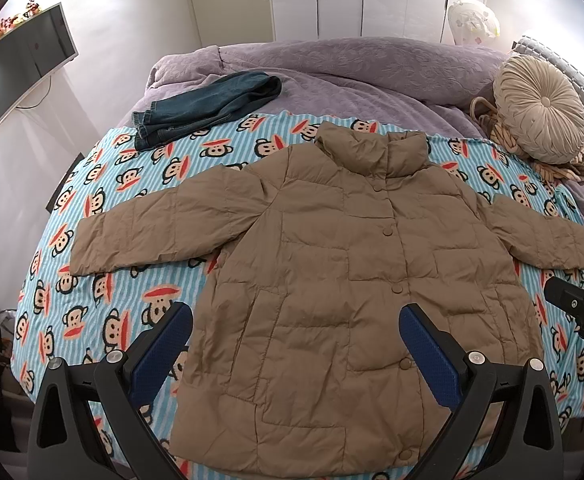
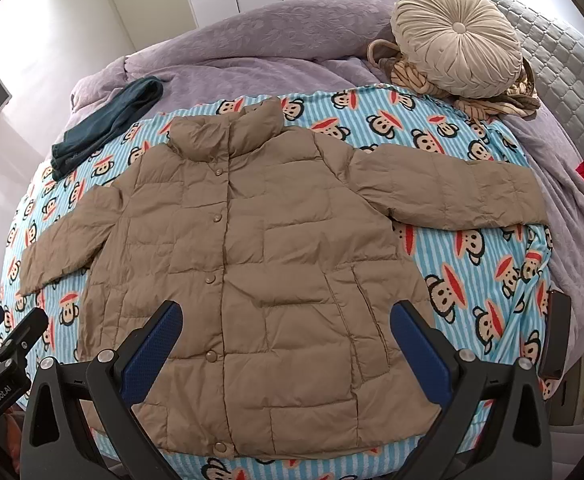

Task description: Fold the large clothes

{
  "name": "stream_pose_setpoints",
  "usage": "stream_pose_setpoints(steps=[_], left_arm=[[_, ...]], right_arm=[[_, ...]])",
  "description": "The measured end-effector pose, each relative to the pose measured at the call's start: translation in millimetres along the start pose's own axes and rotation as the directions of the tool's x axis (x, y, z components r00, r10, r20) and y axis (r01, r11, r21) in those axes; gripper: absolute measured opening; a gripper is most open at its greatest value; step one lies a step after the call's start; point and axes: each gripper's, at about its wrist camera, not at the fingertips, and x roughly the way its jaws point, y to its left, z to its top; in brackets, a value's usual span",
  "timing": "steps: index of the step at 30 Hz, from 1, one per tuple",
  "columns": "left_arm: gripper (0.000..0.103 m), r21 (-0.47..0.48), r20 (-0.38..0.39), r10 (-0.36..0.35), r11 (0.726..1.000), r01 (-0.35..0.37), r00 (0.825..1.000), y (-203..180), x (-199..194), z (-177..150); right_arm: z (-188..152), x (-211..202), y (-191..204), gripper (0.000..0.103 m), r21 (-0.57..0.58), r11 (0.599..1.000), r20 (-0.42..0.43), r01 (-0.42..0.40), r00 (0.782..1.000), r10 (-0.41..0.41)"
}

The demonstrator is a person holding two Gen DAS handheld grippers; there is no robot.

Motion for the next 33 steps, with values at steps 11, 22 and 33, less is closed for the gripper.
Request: stream_pose_setpoints(steps=[11,22,33], left_arm=[[0.103,-0.001,0.0,0.0,1.0,0.0,1.0,-0.1,-0.8,-0.2],[0.103,-0.003,-0.001,0.0,1.0,0.0,1.0,-0.1,-0.4,0.0],[0.103,-0.005,-0.006,-0.001,1.0,0.001,1.0,2.0,2.0,-2.2]], right_arm=[[0.0,0.1,0.6,0.103,-0.001,1.0,0.0,0.001,1.0,-0.001],[-0.4,0.8,0.6,0.103,-0.001,1.0,-0.002,0.001,1.0,-0.001],[-0.9,1.7,1.3,0.103,0.0,1.0,-0.004,0.002,1.0,-0.002]])
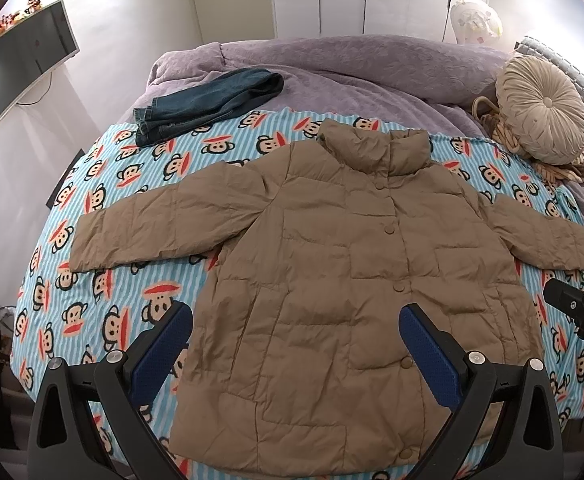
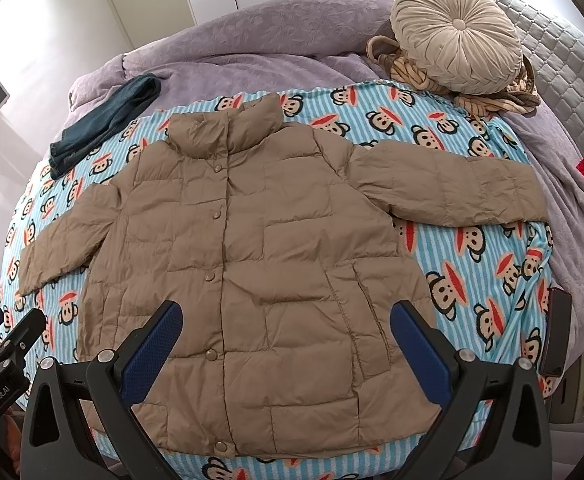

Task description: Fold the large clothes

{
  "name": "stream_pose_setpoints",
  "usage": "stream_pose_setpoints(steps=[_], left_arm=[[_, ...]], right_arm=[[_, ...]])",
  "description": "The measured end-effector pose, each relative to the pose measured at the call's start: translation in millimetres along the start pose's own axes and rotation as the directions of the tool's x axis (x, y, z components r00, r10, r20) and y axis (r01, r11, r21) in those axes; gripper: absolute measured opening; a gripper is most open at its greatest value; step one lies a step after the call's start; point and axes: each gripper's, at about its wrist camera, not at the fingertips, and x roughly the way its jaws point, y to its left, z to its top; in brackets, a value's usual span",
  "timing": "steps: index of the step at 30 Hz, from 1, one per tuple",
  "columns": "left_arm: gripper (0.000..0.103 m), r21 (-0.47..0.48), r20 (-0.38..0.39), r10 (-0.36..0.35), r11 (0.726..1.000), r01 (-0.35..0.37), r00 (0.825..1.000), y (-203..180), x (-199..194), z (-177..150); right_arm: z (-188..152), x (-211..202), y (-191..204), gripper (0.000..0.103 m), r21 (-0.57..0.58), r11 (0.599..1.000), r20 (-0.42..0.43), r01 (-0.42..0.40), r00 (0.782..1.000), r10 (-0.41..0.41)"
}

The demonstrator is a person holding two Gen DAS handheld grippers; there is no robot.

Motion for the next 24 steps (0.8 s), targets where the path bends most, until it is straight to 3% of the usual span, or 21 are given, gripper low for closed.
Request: stream_pose_setpoints(steps=[24], left_arm=[[0.103,-0.014,-0.033,-0.012,1.0,0.011,0.999,5.9,9.6,0.1]], right_arm=[[-2.5,8.4,6.5,0.103,-0.012,1.0,-0.017,0.004,1.0,-0.005]])
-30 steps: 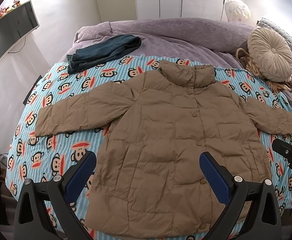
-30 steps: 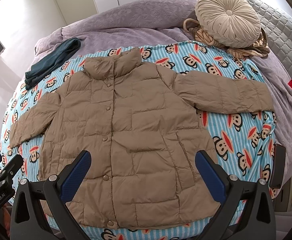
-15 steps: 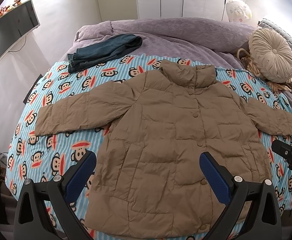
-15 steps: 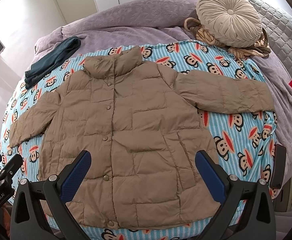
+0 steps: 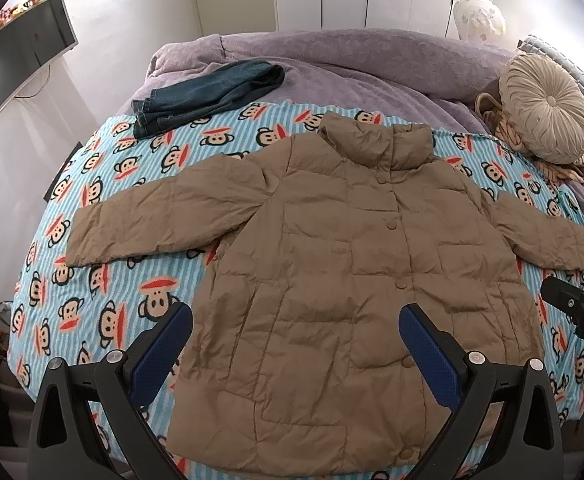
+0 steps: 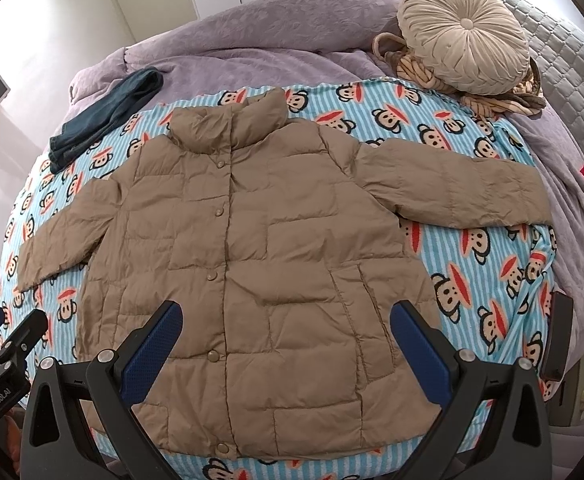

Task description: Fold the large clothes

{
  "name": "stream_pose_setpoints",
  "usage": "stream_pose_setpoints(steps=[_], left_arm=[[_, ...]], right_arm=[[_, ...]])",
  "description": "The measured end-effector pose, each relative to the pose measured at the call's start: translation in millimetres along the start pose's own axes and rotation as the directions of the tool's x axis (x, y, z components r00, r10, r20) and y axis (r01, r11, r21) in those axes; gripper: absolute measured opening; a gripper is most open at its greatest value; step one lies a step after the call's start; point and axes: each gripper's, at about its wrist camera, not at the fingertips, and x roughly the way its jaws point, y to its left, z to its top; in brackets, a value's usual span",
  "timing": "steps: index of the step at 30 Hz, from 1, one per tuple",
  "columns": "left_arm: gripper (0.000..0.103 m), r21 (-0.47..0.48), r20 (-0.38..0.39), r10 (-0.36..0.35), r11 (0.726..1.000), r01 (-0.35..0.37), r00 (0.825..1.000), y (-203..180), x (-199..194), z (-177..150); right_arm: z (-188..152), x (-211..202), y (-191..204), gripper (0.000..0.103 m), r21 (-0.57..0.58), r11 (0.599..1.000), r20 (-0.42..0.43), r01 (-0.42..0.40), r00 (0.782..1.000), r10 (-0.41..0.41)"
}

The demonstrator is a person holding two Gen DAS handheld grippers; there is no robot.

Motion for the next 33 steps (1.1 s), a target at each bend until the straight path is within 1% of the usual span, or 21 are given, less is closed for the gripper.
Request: stream_pose_setpoints(steps=[2,8,12,15,17,18,22,26,28,30,31,33], left_arm=[[0.103,-0.003,-0.005,-0.003,1.0,0.003,1.0,0.6,1.3,0.4],[0.103,-0.017,-0.022,-0.012,1.0,0.012,1.0,3.9,6.9,2.1],[0.103,-0.034,-0.035,-0.03,0.999,0.029,0.999,9.4,12.1,3.6],[0.103,-0.055,-0.054,-0.05,0.997,0.047,0.997,14.7,19.1,4.5],[0.103,-0.069,-0.066,-0.057,0.996,0.052,0.996,17.6,24.5,3.8],[0.103,-0.087,-0.081,-0.067,0.994,0.06,0.994,23.2,30.9,3.1],[0.103,-0.14,-0.099,-0.087,0.987,0.072,0.991,41.2,49.9,-0.9],[0.103,-0.232,-0.105,-0.1,0.97,0.073,0.989,77.1,77.7,-4.8],[0.103,-0.281,-0.104,-0.109,0.957,0.076,0.989,97.9,92.8,-6.3],[0.103,-0.356,-0.099,-0.128,0.93,0.085,0.987,130.3,113.2,-8.9],[0.103,-0.375,-0.094,-0.133,0.923,0.089,0.987,138.3,118.2,-9.6],[0.103,-0.444,-0.07,-0.147,0.89,0.101,0.987,173.9,138.4,-10.7]], right_arm=[[-1.9,1.5,-0.2,0.103,-0.003,1.0,-0.005,0.0,1.0,0.0],[7.2,5.7,4.6,0.103,-0.008,1.0,-0.035,-0.001,0.999,0.001],[11.6,10.7,6.1,0.103,-0.003,1.0,-0.059,-0.003,0.998,0.003],[15.9,16.6,5.2,0.103,0.022,1.0,-0.088,-0.005,0.996,0.007],[16.7,20.0,5.5,0.103,0.034,0.999,-0.1,-0.029,0.994,0.032],[17.5,21.7,5.7,0.103,0.037,0.998,-0.104,-0.041,0.994,0.045],[16.1,34.7,12.1,0.103,0.052,0.993,-0.136,-0.103,0.985,0.109],[12.6,55.6,23.0,0.103,0.052,0.985,-0.172,-0.166,0.97,0.172],[9.9,71.9,30.5,0.103,0.062,0.975,-0.201,-0.215,0.954,0.224],[6.7,87.8,42.5,0.103,0.048,0.968,-0.221,-0.246,0.942,0.251],[5.1,95.6,51.0,0.103,0.035,0.965,-0.236,-0.259,0.937,0.259],[2.6,107.6,66.8,0.103,0.018,0.959,-0.235,-0.283,0.931,0.28]])
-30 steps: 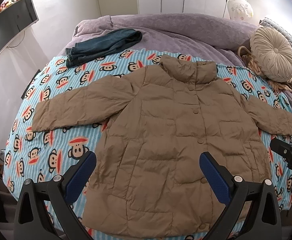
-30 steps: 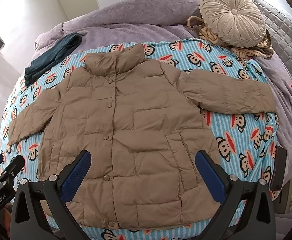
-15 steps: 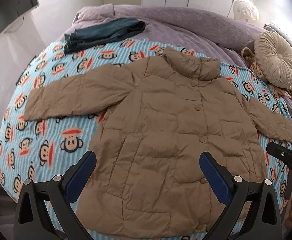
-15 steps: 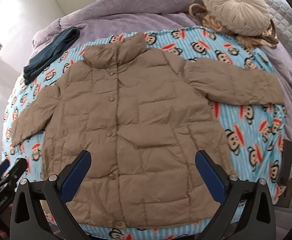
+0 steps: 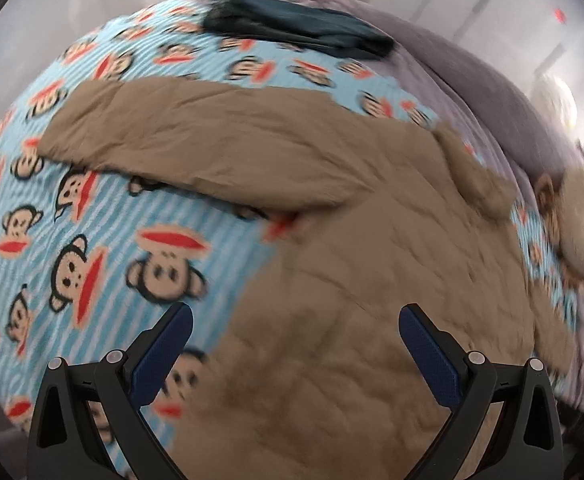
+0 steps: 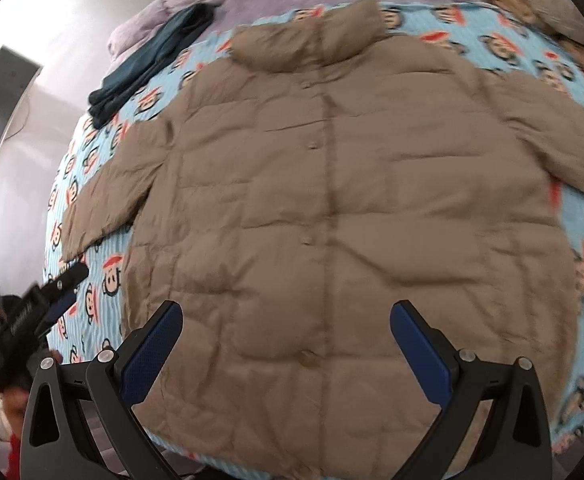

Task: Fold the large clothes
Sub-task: 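Grasp one side of the beige jacket with both grippers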

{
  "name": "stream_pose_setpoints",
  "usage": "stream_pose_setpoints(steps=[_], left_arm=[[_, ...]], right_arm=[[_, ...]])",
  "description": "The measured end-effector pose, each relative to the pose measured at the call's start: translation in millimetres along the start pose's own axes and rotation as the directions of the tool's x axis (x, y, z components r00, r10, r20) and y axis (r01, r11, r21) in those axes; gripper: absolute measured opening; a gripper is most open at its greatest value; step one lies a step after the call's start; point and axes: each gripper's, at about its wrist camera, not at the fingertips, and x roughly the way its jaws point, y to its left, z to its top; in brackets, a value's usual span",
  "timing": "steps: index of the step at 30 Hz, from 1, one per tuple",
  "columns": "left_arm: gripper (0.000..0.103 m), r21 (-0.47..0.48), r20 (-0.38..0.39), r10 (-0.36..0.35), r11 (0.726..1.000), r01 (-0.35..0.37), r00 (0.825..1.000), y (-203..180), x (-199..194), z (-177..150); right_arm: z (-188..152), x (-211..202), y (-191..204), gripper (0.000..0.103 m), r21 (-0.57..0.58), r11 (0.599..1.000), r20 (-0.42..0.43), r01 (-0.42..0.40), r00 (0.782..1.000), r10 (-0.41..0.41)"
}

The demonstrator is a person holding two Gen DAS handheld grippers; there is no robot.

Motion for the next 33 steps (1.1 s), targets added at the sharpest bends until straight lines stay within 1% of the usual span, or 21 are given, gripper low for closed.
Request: stream_pose_setpoints(steps=[1,3,4,5,7,10,12,17,19,21,22,23,24,25,26,27,28,29,30,31,33], left_arm=[[0.103,-0.019,0.003,-0.004,1.0,0.004,1.0,7.3,3.7,4.2],[0.103,-0.095,0.025,-0.024,0.995,0.026,0.999,43.0,20.2,24.5],[0.103,-0.117,0.027,-0.031,0.993,0.034,0.999,52.3,25.2,30.4],[0.103,-0.157,0.034,-0.052,0.986,0.057,0.998,69.9,34.1,41.1],[0.103,-0.202,0.045,-0.076,0.976,0.084,0.996,91.4,48.2,54.3],[0.103,-0.24,0.035,-0.095,0.965,0.101,0.995,120.8,77.8,74.7],[0.103,-0.285,0.032,-0.128,0.949,0.132,0.991,138.3,97.4,87.4],[0.103,-0.324,0.109,-0.129,0.933,0.158,0.986,145.4,103.4,113.2],[0.103,-0.328,0.14,-0.106,0.933,0.147,0.985,143.9,106.0,128.4],[0.102,-0.329,0.167,-0.047,0.939,0.101,0.985,140.9,108.5,143.0],[0.094,-0.329,0.176,-0.037,0.94,0.094,0.984,143.6,107.9,147.1],[0.074,-0.325,0.181,-0.028,0.942,0.086,0.983,146.4,108.1,151.1],[0.062,-0.316,0.176,-0.019,0.946,0.075,0.984,146.7,108.7,155.1],[0.036,-0.298,0.17,-0.027,0.951,0.078,0.985,146.2,109.4,157.9],[0.02,-0.284,0.168,-0.036,0.955,0.083,0.985,144.1,110.5,160.8],[0.018,-0.247,0.178,-0.05,0.965,0.093,0.983,139.8,105.9,164.3],[0.018,-0.229,0.189,-0.048,0.969,0.091,0.981,133.8,103.4,164.4],[0.018,-0.186,0.216,-0.047,0.979,0.088,0.975,126.0,92.2,165.0],[0.018,-0.175,0.222,-0.048,0.981,0.088,0.974,121.1,89.8,166.3],[0.018,-0.14,0.248,-0.056,0.986,0.093,0.967,113.0,77.7,166.3],[0.018,-0.104,0.278,-0.079,0.988,0.111,0.957,102.2,60.2,166.6]], right_arm=[[1.3,9.1,8.1,0.103,-0.012,1.0,-0.008,-0.007,1.0,0.007],[3.3,27.5,25.1,0.103,-0.054,0.999,-0.063,-0.007,0.998,0.003],[4.3,37.6,35.3,0.103,-0.075,0.997,-0.09,-0.004,0.996,-0.003],[4.9,44.0,42.2,0.103,-0.083,0.997,-0.102,-0.007,0.995,-0.002],[6.1,58.3,56.0,0.103,-0.092,0.995,-0.132,-0.03,0.991,0.018],[9.0,76.2,72.3,0.103,-0.103,0.993,-0.153,-0.051,0.988,0.034],[10.4,84.6,82.0,0.103,-0.117,0.991,-0.159,-0.056,0.987,0.037],[19.4,99.2,97.8,0.103,-0.126,0.99,-0.162,-0.061,0.986,0.04],[23.1,103.4,104.0,0.103,-0.126,0.99,-0.16,-0.064,0.986,0.043],[30.3,107.8,109.2,0.103,-0.128,0.99,-0.152,-0.065,0.987,0.045],[34.2,108.9,111.5,0.103,-0.128,0.989,-0.147,-0.067,0.988,0.048],[39.6,110.0,114.0,0.103,-0.128,0.989,-0.138,-0.071,0.989,0.053],[45.0,111.6,116.9,0.103,-0.128,0.989,-0.128,-0.075,0.99,0.058],[50.4,112.5,119.8,0.103,-0.129,0.989,-0.118,-0.079,0.991,0.064],[57.7,113.7,123.0,0.103,-0.129,0.988,-0.104,-0.082,0.992,0.068],[62.3,114.4,123.9,0.103,-0.129,0.988,-0.089,-0.081,0.994,0.07],[69.3,114.5,124.3,0.103,-0.127,0.988,-0.072,-0.086,0.994,0.077],[75.7,114.7,124.5,0.103,-0.123,0.988,-0.057,-0.091,0.995,0.084],[84.6,115.4,125.7,0.103,-0.114,0.989,-0.035,-0.098,0.995,0.095],[91.4,116.6,126.2,0.098,-0.106,0.989,-0.013,-0.107,0.994,0.106],[108.1,123.4,129.5,0.056,-0.084,0.985,0.018,-0.152,0.988,0.154]])
